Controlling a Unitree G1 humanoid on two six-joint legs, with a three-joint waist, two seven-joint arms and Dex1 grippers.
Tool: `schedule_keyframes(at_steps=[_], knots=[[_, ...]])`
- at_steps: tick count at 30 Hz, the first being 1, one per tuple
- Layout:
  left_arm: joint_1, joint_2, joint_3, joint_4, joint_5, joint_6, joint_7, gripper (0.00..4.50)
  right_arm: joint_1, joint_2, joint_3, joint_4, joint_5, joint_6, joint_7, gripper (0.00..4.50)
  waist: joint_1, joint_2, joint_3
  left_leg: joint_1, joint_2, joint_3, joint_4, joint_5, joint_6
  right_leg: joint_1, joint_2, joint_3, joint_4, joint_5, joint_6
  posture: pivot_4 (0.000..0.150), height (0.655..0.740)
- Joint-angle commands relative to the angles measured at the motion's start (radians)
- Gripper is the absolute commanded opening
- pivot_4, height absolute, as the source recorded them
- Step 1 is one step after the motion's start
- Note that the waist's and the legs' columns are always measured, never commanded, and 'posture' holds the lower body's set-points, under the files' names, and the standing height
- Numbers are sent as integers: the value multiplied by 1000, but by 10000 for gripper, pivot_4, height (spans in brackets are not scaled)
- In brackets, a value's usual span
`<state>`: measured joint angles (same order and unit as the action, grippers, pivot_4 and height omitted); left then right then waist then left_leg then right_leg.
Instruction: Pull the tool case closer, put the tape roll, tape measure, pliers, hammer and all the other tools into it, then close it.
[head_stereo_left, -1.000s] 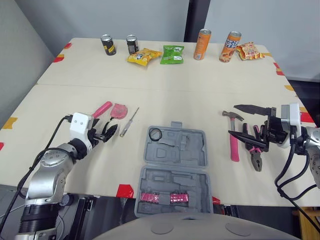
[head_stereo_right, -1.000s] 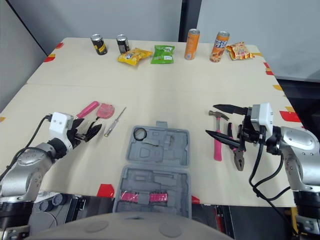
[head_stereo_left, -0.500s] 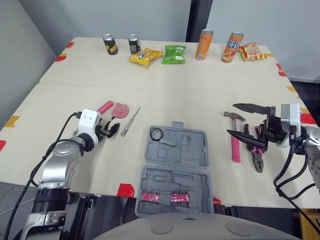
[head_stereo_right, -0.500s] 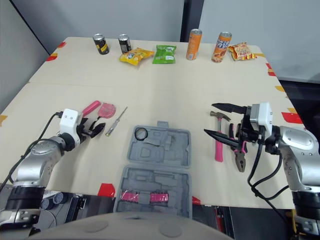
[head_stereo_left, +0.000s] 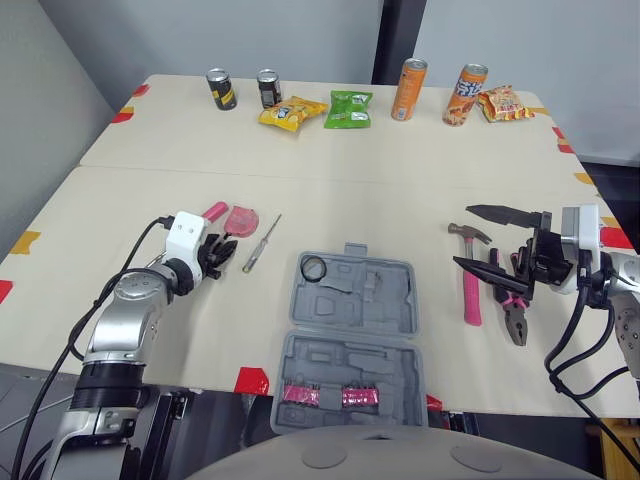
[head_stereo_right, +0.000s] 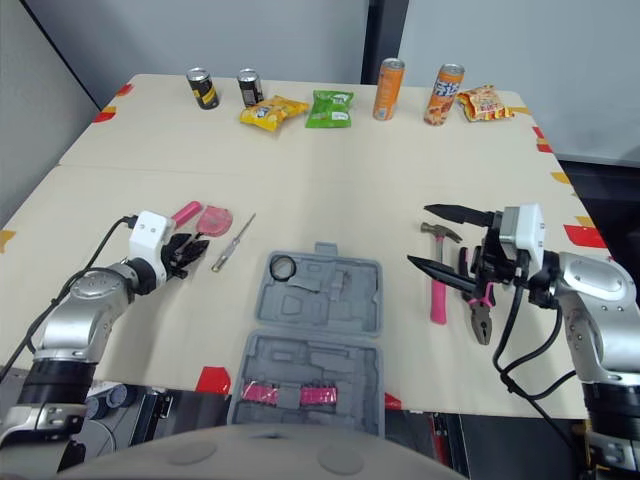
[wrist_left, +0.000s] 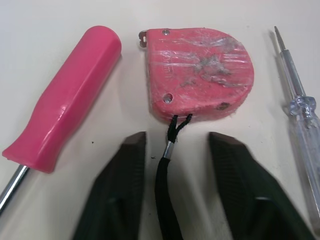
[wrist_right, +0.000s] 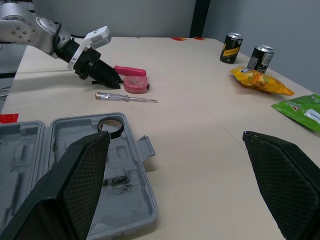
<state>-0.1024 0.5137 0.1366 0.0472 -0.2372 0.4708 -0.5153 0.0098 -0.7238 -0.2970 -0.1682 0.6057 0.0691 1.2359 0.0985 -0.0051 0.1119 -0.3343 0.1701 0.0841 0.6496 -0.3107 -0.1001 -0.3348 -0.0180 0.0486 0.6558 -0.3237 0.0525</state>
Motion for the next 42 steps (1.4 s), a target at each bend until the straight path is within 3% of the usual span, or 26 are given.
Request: schedule_keyframes(at_steps=[1, 2, 3, 12, 21, 38, 42], knots=[[23, 2, -1, -9, 3, 9, -5, 5098, -12, -2, -9, -36, 25, -7, 8, 45000, 0, 0, 0, 0, 0, 0, 0, 0, 0, 0, 0, 0, 0, 0, 0, 1500, 7400], [28, 7, 1, -10, 2, 5, -11, 1450, -12, -5, -7, -37, 30, -3, 16, 45000, 0, 0, 0, 0, 0, 0, 0, 0, 0, 0, 0, 0, 0, 0, 0, 1500, 7400], [34, 12, 3, -12, 1, 2, -18, 661, -12, -9, -5, -38, 37, 2, 28, 45000, -1, 0, 0, 0, 0, 0, 0, 0, 0, 0, 0, 0, 0, 0, 0, 1500, 7400], [157, 102, 27, -120, -23, 3, -119, 661, -3, -43, 14, -79, 80, 57, 116, 45000, -6, 1, 0, 0, 0, 0, -1, 0, 0, 0, 0, 0, -2, 0, 0, 1500, 7400], [356, 160, 88, -310, -143, 103, -226, 661, -11, -46, 55, -107, 64, 28, 173, 45000, -8, 2, 1, 1, 0, 0, -3, 0, 0, 0, -3, -1, -7, 0, 0, 1500, 7400], [528, 210, 140, -387, -167, 96, -282, 661, -54, -38, 85, -77, 62, 18, 192, 45000, -37, 3, 2, 1, 1, 0, -4, 0, 0, 0, -5, -1, -8, 0, 0, 1500, 7400], [544, 183, 186, -398, -206, 35, -313, 11881, -53, -36, 85, -76, 64, 19, 186, 45000, -43, 3, 3, 1, 1, 0, -4, 0, 0, 0, -5, -1, -8, 0, 0, 1500, 7400]])
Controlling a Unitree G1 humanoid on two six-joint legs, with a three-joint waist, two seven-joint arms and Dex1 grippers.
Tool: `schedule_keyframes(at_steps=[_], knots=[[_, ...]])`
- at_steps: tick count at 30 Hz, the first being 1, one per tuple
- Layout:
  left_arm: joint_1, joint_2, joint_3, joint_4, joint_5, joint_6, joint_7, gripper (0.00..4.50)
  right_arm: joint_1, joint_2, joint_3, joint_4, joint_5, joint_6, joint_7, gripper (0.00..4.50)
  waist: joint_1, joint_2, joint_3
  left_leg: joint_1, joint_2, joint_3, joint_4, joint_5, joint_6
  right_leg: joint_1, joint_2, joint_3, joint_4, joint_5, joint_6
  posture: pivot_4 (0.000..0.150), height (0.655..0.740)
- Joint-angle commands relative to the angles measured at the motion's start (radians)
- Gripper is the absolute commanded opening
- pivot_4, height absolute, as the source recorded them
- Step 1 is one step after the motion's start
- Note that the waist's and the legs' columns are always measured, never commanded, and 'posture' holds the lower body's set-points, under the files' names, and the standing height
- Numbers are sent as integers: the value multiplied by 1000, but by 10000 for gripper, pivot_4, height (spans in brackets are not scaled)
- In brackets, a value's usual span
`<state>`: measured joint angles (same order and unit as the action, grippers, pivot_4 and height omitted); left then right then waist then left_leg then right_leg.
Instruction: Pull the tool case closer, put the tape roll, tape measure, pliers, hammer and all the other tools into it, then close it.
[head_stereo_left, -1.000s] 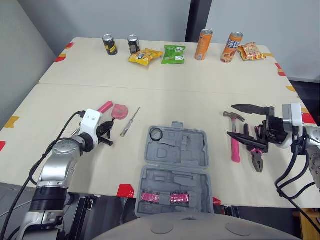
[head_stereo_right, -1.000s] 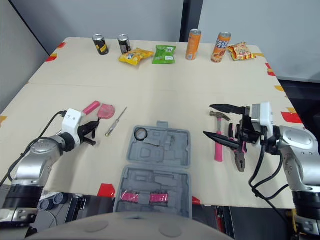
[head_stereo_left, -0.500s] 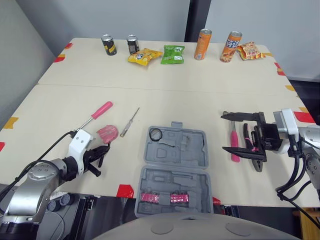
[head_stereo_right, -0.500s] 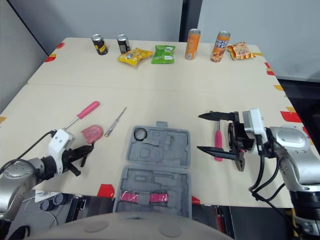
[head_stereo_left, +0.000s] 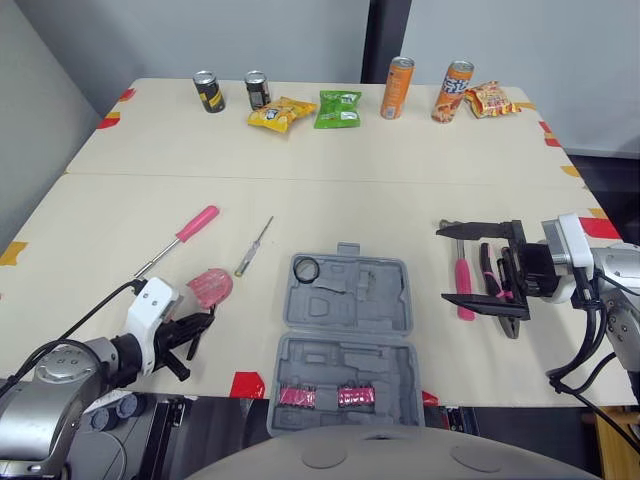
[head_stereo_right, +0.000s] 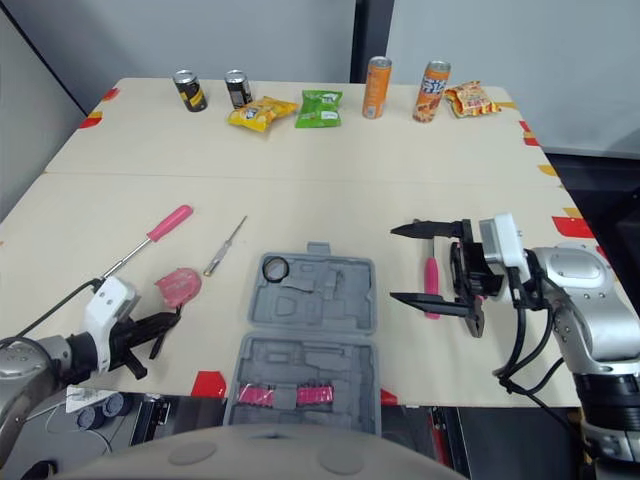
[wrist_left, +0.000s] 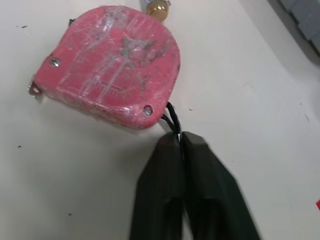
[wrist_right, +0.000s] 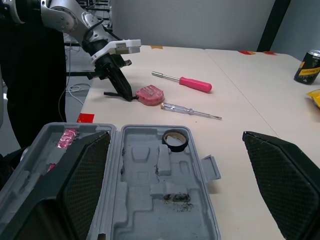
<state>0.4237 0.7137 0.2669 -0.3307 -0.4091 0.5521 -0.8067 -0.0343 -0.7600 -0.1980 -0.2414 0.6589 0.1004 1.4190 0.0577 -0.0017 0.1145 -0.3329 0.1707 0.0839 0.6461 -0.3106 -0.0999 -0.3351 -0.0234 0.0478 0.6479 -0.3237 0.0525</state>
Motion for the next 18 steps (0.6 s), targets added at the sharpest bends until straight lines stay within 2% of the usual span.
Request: schedule_keyframes(at_steps=[1, 5, 7, 9, 13, 18], knots=[[32, -13, 71, -13, -33, -86, -47, 15862, -9, 0, -13, -3, 11, -11, 2, 45000, -4, 0, 1, 0, 0, 0, 0, 0, 0, 0, 0, 0, 0, 0, 0, 1500, 7400], [63, -14, 135, 11, -68, -235, -169, 30359, -14, -1, -14, 2, 12, -9, -1, 45000, -7, 0, 2, 0, 0, -1, 0, 0, 0, 0, 0, 0, 0, 0, 0, 1500, 7400], [42, -46, 173, 20, -120, -286, -199, 37318, -17, 0, -13, 7, 11, -11, 0, 45000, -8, 0, 2, 0, 0, -1, 0, 0, 0, 0, 0, 0, 0, 0, 0, 1500, 7400], [6, -69, 186, 47, -111, -371, -208, 44377, -20, 3, -11, 12, 10, -13, -1, 45000, -7, 0, 2, 0, 0, -1, 0, 0, 1, 0, -1, 0, 0, 0, 0, 1500, 7400], [-88, -83, 166, 151, -16, -548, -186, 44736, -27, 11, -7, 13, 8, -14, -11, 45000, -8, -1, 2, 0, 0, -1, 0, 0, 1, 0, -1, -1, 1, 0, 0, 1500, 7400], [-160, -33, 78, 286, 91, -611, -206, 44736, -31, 9, -8, 1, 13, -6, -19, 45000, -12, -1, 2, 1, 0, 0, 1, 1, 1, 0, 0, 0, 1, 0, 0, 1500, 7400]])
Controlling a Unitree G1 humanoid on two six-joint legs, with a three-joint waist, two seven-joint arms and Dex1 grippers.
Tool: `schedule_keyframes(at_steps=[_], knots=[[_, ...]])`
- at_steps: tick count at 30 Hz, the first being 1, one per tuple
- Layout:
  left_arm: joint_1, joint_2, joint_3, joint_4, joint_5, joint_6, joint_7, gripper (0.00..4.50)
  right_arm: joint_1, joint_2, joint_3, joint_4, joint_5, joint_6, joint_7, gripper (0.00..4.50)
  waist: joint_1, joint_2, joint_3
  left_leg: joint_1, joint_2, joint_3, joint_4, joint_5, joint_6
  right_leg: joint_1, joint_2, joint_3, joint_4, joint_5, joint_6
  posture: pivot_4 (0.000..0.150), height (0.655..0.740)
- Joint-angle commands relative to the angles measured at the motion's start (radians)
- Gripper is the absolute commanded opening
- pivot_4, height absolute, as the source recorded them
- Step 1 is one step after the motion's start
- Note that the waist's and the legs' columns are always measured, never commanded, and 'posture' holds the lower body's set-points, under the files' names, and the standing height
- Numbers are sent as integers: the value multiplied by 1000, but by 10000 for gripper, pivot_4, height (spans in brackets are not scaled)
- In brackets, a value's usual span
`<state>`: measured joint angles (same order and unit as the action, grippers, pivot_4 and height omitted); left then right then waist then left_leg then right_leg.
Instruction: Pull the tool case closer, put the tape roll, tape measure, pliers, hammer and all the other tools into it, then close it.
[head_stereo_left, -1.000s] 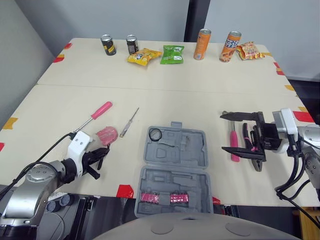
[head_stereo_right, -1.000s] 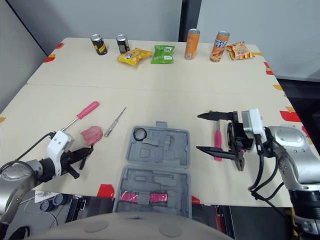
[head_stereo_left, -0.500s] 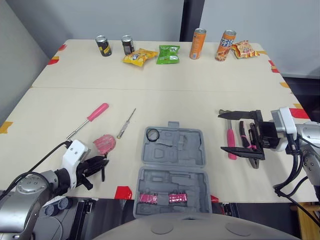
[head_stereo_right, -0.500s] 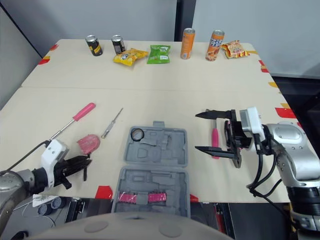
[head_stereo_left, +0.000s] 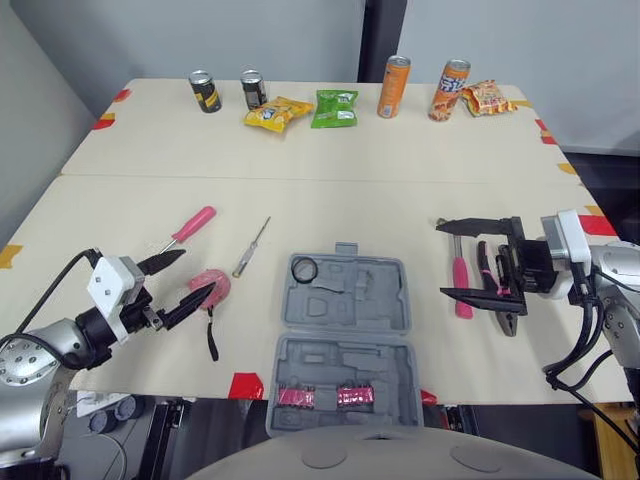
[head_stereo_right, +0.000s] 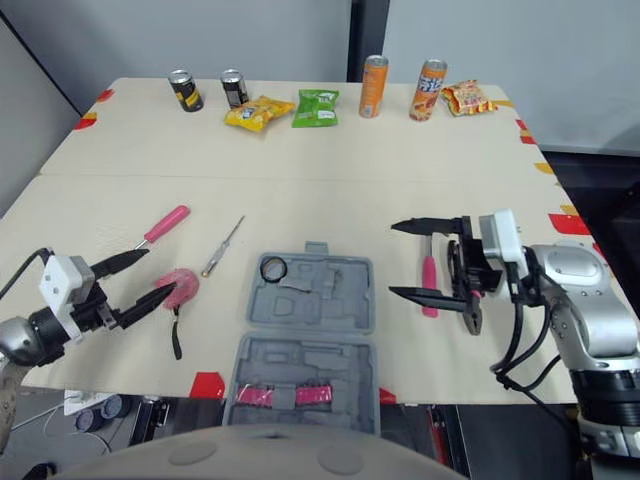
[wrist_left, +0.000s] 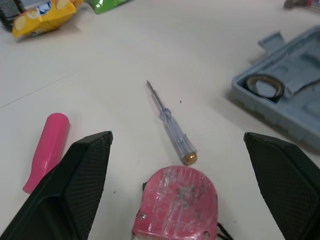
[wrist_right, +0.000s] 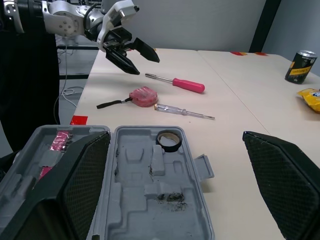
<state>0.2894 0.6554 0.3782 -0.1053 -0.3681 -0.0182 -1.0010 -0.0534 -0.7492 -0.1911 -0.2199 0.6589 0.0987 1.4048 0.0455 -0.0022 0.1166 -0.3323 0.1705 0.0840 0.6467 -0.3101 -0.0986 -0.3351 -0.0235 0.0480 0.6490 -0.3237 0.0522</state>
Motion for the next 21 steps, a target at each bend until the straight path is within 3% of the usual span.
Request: schedule_keyframes(at_steps=[1, 7, 21], knots=[[-37, 31, -43, 79, 55, -45, -15, 44736, -12, -3, -15, -22, 13, -4, -5, 45000, -1, 0, 0, 0, 0, 0, 0, 0, 0, 0, 0, 0, 1, 0, 0, 1500, 7400], [-77, 75, -121, 178, 100, -88, -74, 44736, -18, -10, -19, -32, 19, 1, -10, 45000, -3, 0, 0, 1, 0, 0, 0, 0, 0, 0, 0, 0, 2, 0, 0, 1500, 7400], [-98, 71, -162, 247, 149, -107, 2, 44736, 1, -13, -32, -51, 22, 8, -23, 45000, -1, 0, 0, 1, 0, 0, 0, 0, 0, 0, 0, 0, 2, 0, 0, 1500, 7400]])
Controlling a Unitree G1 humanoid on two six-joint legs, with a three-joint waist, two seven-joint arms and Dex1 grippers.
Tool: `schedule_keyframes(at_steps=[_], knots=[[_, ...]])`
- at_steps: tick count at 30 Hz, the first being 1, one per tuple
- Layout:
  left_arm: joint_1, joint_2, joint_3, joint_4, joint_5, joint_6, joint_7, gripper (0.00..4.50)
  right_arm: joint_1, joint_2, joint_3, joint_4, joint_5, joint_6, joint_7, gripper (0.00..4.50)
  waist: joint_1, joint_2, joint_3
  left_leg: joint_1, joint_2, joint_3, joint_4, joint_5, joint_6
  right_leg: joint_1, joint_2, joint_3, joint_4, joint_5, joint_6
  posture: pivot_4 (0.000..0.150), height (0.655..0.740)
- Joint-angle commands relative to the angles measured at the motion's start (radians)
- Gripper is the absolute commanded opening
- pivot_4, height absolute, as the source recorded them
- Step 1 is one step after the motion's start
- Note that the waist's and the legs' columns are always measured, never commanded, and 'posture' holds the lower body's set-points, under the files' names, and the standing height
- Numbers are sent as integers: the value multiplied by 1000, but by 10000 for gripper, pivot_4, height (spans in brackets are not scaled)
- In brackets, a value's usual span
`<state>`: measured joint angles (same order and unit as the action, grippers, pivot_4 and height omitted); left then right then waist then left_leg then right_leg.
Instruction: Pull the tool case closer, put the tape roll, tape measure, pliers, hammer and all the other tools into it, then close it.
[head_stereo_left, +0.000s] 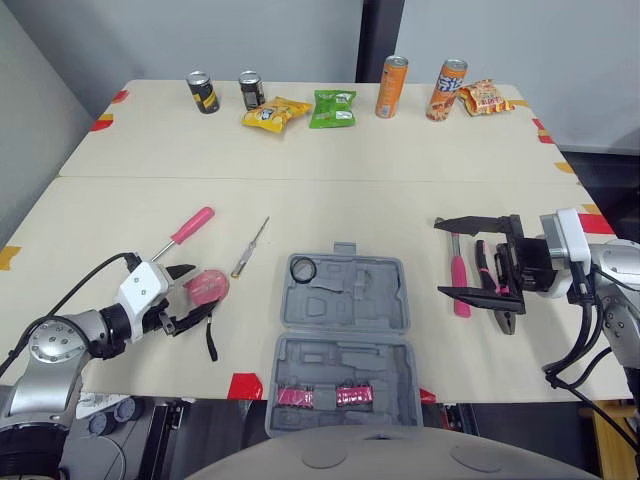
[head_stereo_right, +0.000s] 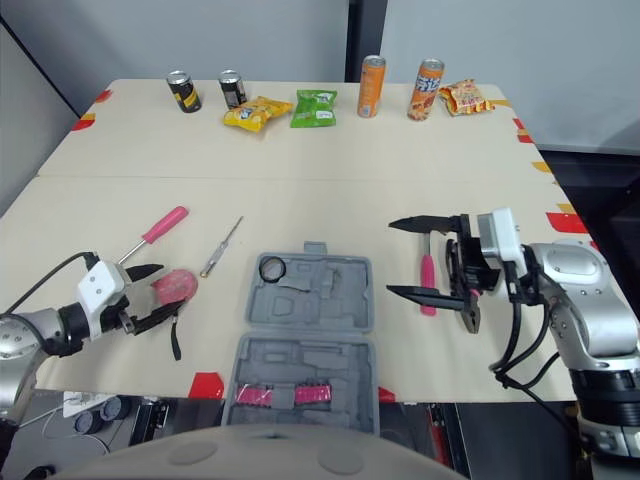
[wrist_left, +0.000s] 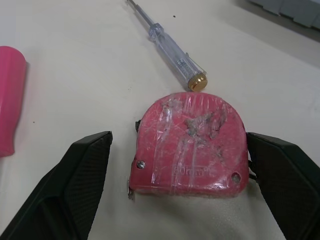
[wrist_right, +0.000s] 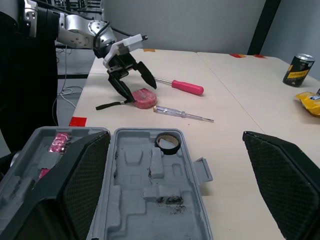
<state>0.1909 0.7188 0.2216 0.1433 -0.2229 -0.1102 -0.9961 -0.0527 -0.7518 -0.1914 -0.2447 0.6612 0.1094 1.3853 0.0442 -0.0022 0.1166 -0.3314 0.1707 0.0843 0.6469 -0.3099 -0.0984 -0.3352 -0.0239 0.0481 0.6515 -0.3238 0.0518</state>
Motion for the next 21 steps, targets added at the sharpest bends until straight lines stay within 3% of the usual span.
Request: schedule_keyframes(at_steps=[1, 14, 21], knots=[[0, 8, -8, 0, 3, -15, -1, 44736, 0, -11, -32, -26, 19, -3, -4, 45000, 0, 0, 0, 0, 0, 0, 0, 0, 0, 0, 0, 0, 0, 0, 0, 1500, 7400], [0, 3, -8, 20, 0, -36, 10, 44736, 7, -9, -31, -29, 20, -4, -12, 45000, 2, 0, 0, 0, 0, 0, 0, 0, 0, 0, 0, 0, 0, 0, 0, 1500, 7400], [18, -14, 24, -1, -61, -53, -4, 44736, 13, -14, -35, -29, 23, -1, -11, 45000, 3, 0, 0, 0, 0, 0, 0, 0, 0, 0, 0, 0, 0, 0, 0, 1500, 7400]])
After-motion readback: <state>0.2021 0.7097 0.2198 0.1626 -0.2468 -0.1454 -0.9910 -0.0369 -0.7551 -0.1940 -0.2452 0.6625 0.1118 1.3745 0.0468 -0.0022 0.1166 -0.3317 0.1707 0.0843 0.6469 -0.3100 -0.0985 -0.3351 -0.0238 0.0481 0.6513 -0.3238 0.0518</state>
